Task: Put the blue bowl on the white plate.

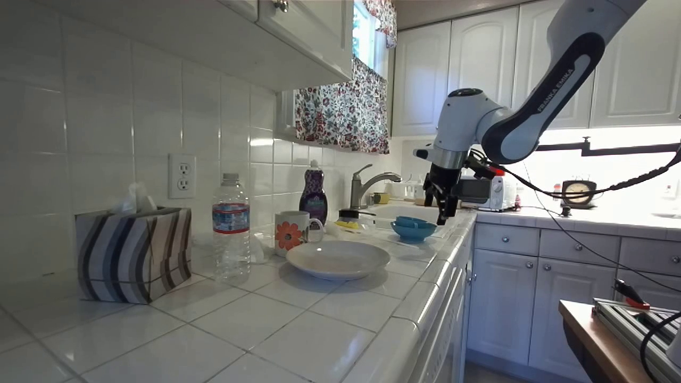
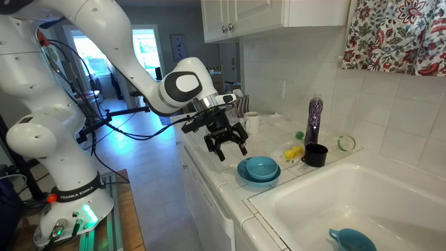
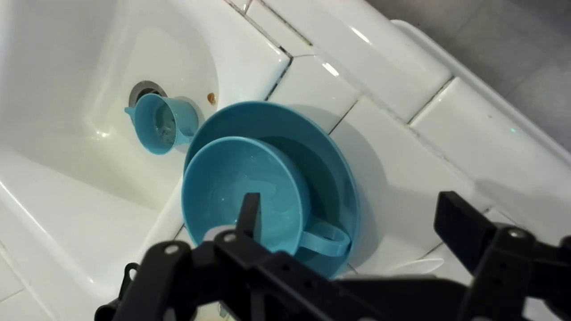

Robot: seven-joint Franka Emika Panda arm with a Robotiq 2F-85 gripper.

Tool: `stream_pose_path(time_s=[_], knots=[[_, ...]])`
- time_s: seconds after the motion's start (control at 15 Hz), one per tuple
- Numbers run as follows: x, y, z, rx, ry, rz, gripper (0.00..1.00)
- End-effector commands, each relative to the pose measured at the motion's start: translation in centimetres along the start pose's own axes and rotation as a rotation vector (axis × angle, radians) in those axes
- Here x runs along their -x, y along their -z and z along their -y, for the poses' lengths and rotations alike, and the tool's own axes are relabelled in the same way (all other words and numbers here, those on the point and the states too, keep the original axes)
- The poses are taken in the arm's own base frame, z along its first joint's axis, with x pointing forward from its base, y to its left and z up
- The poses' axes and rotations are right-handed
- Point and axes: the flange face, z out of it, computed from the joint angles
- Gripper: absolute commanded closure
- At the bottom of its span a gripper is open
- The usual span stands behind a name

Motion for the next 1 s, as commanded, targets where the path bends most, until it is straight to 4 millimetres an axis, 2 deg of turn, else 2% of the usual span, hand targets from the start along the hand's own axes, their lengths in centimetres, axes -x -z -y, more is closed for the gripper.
stream_pose_path(time_s=[0.0, 0.27, 0.4, 0.47, 0.87, 0.93], knots=[[-0.8, -1.9, -0.4, -0.030, -0.019, 0.007, 0.00], [-1.3, -3.0, 0.0, -0.051, -0.021, 0.025, 0.00], [-1.7, -3.4, 0.2, -0.054, -0.012, 0.032, 0.07], [-1.8, -3.5, 0.3, -0.055, -0.007, 0.034, 0.06], [-2.3, -3.8, 0.5, -0.053, 0.002, 0.040, 0.23], [-2.4, -3.8, 0.4, -0.051, 0.001, 0.041, 0.23]])
